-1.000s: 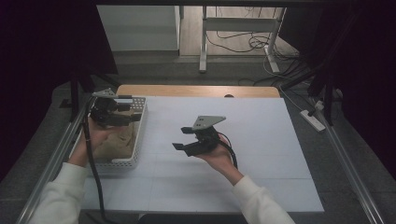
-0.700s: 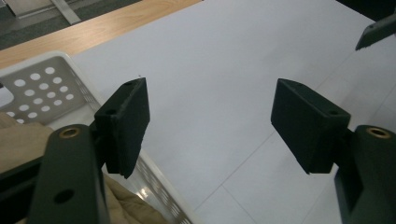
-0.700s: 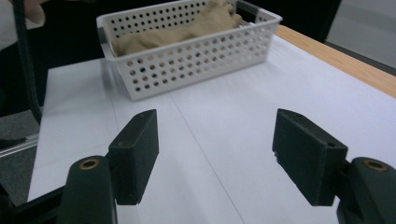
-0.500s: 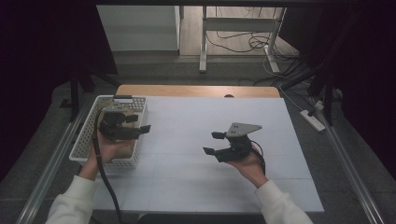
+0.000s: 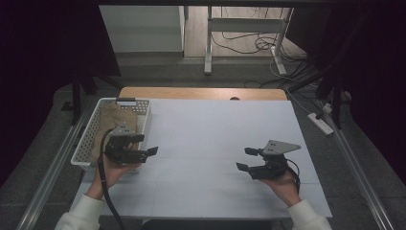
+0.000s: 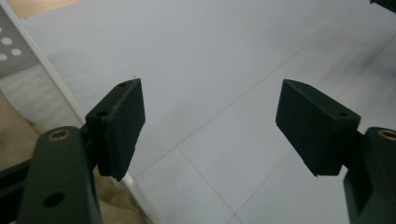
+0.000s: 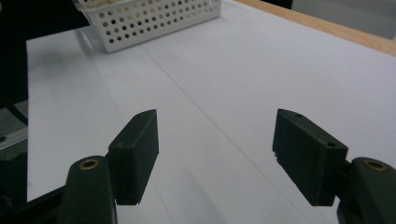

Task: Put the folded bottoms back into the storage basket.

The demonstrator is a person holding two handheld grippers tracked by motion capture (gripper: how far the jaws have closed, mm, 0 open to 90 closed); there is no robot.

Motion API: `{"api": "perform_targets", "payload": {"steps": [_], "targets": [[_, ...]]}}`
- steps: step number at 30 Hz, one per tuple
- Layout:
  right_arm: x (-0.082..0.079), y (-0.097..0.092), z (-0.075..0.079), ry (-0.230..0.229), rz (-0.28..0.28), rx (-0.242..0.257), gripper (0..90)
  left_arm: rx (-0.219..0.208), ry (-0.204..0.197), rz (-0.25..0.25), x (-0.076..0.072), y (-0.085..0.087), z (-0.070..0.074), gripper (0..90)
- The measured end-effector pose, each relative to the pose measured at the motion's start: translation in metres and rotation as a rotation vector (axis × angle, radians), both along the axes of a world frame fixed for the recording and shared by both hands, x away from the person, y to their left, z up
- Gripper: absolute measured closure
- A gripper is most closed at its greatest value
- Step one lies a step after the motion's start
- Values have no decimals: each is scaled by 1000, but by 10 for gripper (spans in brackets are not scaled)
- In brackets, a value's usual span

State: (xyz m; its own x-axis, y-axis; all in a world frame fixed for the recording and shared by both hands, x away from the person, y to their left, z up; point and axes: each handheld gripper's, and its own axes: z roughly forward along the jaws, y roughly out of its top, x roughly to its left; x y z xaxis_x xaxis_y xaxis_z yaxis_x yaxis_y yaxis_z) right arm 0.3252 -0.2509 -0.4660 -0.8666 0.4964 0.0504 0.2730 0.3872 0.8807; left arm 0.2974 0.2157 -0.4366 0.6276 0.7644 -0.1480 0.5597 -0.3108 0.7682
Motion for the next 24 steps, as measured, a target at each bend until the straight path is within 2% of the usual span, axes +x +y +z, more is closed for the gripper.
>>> {"api": "perform_targets", "payload": {"steps": [5,10,24], "targets": [[-7,-23,-4,-7,-38,-11,313,16,9,-17,-10,-6,-8,242],[-11,-36,-5,-12,-57,-11,313,20,20,-29,-16,-10,-14,238],[-13,-34,-6,-24,-24,-36,308,15,12,-17,-18,-6,-13,229]]}}
